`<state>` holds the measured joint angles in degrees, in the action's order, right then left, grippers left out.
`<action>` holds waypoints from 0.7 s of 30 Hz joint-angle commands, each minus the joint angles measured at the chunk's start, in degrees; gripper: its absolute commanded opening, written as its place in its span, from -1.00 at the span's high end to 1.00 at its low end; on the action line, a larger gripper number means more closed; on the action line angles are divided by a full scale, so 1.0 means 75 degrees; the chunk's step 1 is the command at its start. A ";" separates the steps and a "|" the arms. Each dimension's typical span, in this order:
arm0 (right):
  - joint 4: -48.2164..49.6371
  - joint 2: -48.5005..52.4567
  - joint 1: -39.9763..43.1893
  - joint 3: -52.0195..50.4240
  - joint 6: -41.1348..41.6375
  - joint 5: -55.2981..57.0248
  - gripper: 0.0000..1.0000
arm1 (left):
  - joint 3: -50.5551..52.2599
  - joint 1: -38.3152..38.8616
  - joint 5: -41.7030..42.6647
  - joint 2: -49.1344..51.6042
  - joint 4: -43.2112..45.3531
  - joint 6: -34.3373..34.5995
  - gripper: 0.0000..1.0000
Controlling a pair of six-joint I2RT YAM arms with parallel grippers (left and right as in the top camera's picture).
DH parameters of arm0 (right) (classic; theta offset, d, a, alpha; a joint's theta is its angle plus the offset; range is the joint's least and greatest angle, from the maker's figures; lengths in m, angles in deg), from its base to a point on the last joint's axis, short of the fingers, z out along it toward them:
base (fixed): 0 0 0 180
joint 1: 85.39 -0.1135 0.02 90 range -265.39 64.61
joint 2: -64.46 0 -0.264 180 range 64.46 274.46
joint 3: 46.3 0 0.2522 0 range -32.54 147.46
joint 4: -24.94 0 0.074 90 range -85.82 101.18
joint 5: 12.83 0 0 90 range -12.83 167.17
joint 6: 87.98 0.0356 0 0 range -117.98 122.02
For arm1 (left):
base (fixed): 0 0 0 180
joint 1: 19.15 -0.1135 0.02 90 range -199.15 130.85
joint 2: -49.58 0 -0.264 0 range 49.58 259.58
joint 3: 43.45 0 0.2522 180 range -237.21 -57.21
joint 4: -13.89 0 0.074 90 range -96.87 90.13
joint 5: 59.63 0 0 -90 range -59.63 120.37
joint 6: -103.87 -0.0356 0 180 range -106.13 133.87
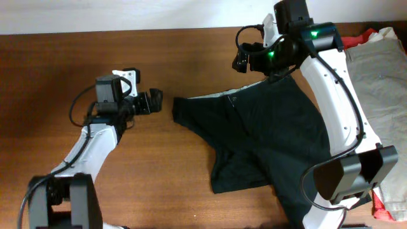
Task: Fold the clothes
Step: 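Drag the black shorts leftward onto the open table with the right gripper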
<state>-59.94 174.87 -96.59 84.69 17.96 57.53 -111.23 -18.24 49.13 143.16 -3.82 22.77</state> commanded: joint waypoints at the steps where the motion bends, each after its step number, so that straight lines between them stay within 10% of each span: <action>1: -0.0131 -0.0012 -0.0047 0.0114 -0.0122 -0.0093 -0.97 | -0.0090 0.0749 0.1049 0.0711 0.1072 0.0842 -0.98; 6: -0.0662 -0.0015 -0.0047 0.0114 -0.0498 -0.0093 -0.97 | -0.0090 0.2139 0.0522 0.1037 0.1262 0.1623 -0.89; 12: -0.1029 -0.0015 -0.0052 0.0114 -0.0871 -0.0096 -0.97 | -0.0090 0.1317 -0.1131 0.1119 0.0799 0.1950 -0.93; 16: -0.1105 -0.0015 -0.0052 0.0114 -0.0871 -0.0093 -0.97 | -0.0093 0.1329 0.0117 0.2168 0.1332 0.1955 -0.79; 20: -0.1128 -0.0015 -0.0052 0.0114 -0.0868 -0.0096 -0.97 | -0.0093 0.1329 0.0338 0.2355 0.1731 0.1958 -0.33; 21: -0.1151 -0.0015 -0.0052 0.0114 -0.0868 -0.0096 -0.97 | -0.0093 0.1355 0.0449 0.2410 0.1880 0.2034 0.07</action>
<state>-68.20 174.89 -96.67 84.69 12.24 57.53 -111.76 -8.49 49.94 159.68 8.77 37.46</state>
